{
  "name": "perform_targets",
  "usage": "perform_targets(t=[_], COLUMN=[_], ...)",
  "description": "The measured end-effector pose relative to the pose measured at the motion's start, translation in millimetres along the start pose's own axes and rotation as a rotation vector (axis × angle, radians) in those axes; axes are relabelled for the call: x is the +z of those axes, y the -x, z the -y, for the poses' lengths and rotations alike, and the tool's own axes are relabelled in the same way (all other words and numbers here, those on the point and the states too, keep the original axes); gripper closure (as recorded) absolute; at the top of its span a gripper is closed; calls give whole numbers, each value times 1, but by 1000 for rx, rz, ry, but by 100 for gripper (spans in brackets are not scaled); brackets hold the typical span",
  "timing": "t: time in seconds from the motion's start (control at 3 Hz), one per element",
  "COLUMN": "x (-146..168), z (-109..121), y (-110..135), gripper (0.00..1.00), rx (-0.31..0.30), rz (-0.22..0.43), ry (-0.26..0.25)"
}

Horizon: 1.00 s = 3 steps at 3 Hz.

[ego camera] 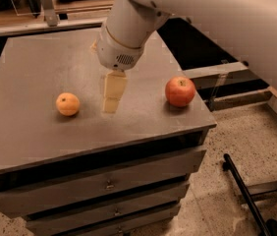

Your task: Pick orange

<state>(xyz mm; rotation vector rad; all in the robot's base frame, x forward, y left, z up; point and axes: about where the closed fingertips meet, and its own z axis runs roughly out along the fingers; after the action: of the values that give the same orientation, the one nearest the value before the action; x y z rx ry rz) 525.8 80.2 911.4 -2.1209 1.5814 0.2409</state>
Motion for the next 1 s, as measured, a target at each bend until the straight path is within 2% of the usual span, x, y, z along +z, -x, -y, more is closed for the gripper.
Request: perform_targets(t=[0.33, 0.67, 1.0], x=[43, 83, 109], z=[15, 20, 17], y=[9, 28, 46], gripper=[0, 0, 0], rx=[10, -1, -15], rz=[113, 223, 301], ry=[68, 155, 228])
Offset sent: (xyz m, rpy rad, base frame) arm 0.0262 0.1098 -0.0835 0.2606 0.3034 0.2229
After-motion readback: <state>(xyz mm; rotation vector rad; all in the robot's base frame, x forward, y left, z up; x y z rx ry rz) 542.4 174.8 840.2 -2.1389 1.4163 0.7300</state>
